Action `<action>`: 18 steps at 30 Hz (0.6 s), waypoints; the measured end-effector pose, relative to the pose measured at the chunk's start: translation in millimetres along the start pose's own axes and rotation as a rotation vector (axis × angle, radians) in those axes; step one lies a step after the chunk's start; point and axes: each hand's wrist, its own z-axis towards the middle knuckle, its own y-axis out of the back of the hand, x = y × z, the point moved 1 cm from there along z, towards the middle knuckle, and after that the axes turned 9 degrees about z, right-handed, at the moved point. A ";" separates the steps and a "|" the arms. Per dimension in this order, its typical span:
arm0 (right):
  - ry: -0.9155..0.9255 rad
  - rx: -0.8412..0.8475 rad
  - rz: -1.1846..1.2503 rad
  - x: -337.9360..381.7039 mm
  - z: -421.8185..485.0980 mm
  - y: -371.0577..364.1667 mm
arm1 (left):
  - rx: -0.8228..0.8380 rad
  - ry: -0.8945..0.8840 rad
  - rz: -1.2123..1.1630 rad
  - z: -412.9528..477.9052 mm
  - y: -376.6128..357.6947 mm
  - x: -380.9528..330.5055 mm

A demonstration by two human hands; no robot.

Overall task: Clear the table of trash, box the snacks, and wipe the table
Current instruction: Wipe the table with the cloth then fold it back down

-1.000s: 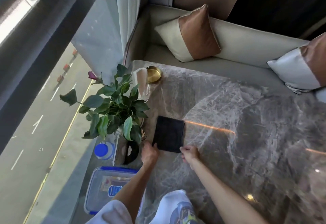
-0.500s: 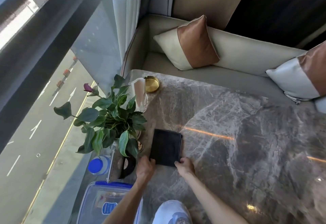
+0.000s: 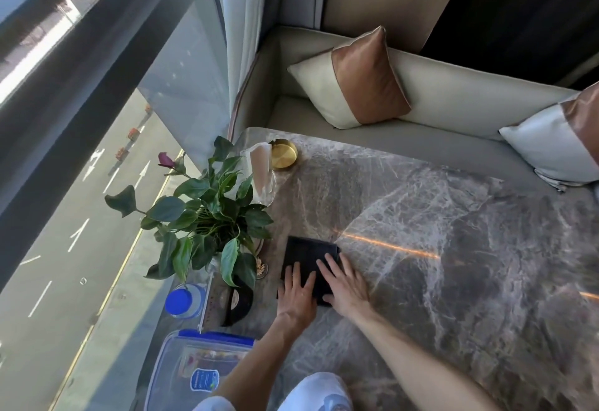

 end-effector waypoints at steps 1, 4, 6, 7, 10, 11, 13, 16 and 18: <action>0.000 0.007 -0.018 -2.9 1.5 1.6 | 0.016 -0.009 0.026 -1.1 -4.6 1.1; 0.025 0.018 -0.031 -7.1 5.7 3.8 | 0.017 -0.038 0.094 -6.4 -16.7 2.1; 0.033 0.002 0.009 -8.5 7.8 3.1 | 0.002 -0.053 0.106 -8.6 -23.3 1.3; 0.025 -0.007 0.030 -10.4 8.7 3.1 | -0.004 -0.062 0.109 -9.0 -25.6 0.4; -0.016 0.016 0.021 -18.1 13.0 8.6 | 0.008 -0.084 0.144 -8.7 -28.6 -2.4; -0.014 0.016 0.017 -19.6 14.9 11.9 | 0.020 -0.086 0.153 -8.5 -28.6 -3.1; 0.011 -0.077 0.106 -19.2 20.4 20.0 | 0.034 -0.080 0.157 -7.8 -27.5 -5.1; -0.094 -0.339 0.395 -18.8 32.8 35.8 | 0.023 -0.080 0.155 -7.5 -26.0 -8.8; -0.184 -0.356 0.500 -21.6 43.4 46.1 | 0.018 -0.074 0.153 -9.9 -28.0 -9.8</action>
